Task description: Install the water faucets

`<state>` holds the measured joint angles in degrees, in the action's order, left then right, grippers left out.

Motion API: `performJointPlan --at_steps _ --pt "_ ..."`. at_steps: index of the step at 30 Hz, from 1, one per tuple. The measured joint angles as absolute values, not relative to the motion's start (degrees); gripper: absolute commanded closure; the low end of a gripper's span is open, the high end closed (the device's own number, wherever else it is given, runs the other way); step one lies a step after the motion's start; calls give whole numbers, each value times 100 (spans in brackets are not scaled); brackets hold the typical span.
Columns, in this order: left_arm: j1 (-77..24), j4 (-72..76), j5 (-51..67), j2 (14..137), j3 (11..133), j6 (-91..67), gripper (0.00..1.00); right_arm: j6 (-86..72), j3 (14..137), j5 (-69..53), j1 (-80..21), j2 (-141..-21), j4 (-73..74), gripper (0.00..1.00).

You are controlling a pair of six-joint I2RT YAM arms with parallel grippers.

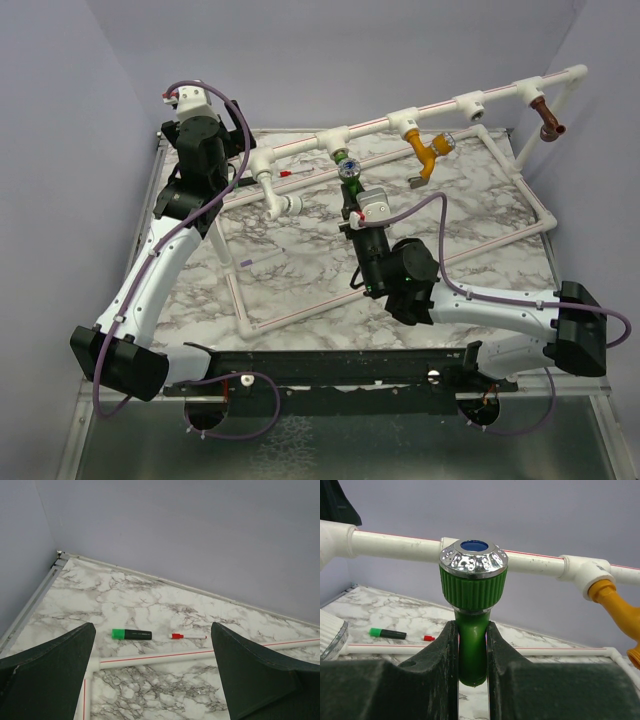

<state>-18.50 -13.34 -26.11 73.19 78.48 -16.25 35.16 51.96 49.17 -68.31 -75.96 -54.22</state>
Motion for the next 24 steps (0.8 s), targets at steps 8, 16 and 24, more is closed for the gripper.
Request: performJointPlan --at_steps 8,16,24 --pt "-1850 -1334 -2617 7319 7848 -1625 1 3035 5203 5004 -6831 -7594 -5395 100" --pt "-1850 -1337 -2615 7319 7848 -1625 1 2469 5203 5059 -6831 -7542 -5330 100" --pt "-1850 -1347 -2611 7319 7848 -1627 1 1959 5162 5089 -6829 -7456 -5247 99"
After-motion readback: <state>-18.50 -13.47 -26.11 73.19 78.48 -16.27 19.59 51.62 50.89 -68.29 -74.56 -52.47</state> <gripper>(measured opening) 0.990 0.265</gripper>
